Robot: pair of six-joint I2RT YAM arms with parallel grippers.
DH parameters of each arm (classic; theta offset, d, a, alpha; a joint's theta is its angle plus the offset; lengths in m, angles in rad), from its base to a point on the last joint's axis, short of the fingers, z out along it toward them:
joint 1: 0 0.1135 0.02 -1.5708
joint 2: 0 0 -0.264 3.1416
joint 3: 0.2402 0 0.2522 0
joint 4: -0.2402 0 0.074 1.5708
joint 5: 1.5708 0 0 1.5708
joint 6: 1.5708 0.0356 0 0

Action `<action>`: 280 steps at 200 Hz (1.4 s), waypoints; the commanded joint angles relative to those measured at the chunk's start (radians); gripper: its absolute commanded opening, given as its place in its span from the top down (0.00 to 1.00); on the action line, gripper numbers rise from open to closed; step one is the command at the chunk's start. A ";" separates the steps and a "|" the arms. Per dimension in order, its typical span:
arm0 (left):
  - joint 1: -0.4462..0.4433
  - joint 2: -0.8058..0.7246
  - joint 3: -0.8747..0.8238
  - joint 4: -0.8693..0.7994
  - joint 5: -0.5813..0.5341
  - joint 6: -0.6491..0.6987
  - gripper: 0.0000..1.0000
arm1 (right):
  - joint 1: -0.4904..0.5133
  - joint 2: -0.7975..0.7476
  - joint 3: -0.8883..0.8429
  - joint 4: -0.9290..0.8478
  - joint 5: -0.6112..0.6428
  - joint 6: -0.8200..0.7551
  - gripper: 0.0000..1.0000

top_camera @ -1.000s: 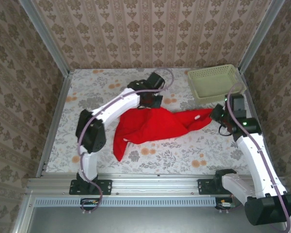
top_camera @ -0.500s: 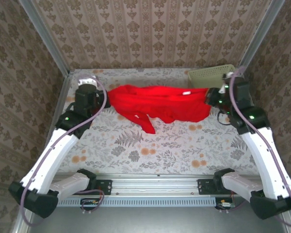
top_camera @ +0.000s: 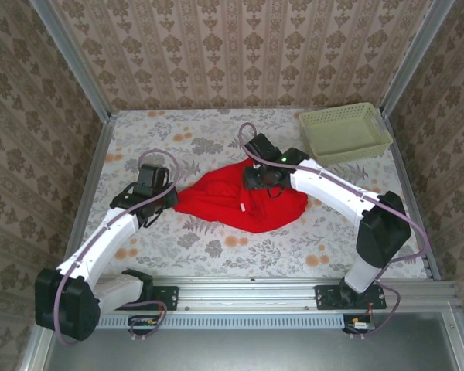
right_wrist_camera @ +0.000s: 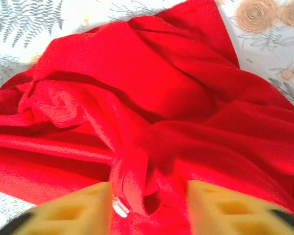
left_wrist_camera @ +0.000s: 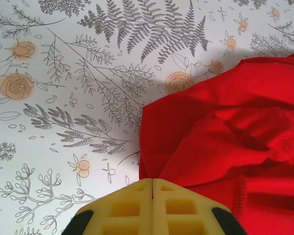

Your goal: Fold the inside-out t-shirt

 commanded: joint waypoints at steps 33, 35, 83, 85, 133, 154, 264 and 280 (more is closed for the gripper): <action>0.025 -0.021 -0.010 -0.003 0.002 0.001 1.00 | -0.217 -0.363 -0.317 0.018 -0.004 0.042 0.44; 0.026 -0.020 -0.011 -0.003 0.002 0.002 1.00 | -0.230 -0.380 -0.339 0.022 -0.013 0.046 0.45; 0.044 -0.012 -0.005 0.005 0.020 0.007 1.00 | -0.366 -0.468 -0.660 0.141 -0.138 0.110 0.54; 0.044 -0.011 -0.003 0.005 0.021 0.007 1.00 | -0.367 -0.465 -0.663 0.149 -0.139 0.110 0.54; 0.044 -0.008 0.009 -0.001 0.044 0.001 1.00 | -0.364 -0.345 -0.636 0.257 -0.158 0.101 0.60; 0.044 -0.010 0.004 0.003 0.056 -0.002 1.00 | -0.361 -0.307 -0.603 0.271 -0.158 0.083 0.60; 0.044 -0.006 0.009 -0.004 0.048 0.001 1.00 | -0.341 -0.150 -0.531 0.279 -0.137 0.036 0.74; 0.046 -0.003 0.014 -0.006 0.043 0.002 1.00 | -0.342 -0.156 -0.528 0.263 -0.119 0.036 0.79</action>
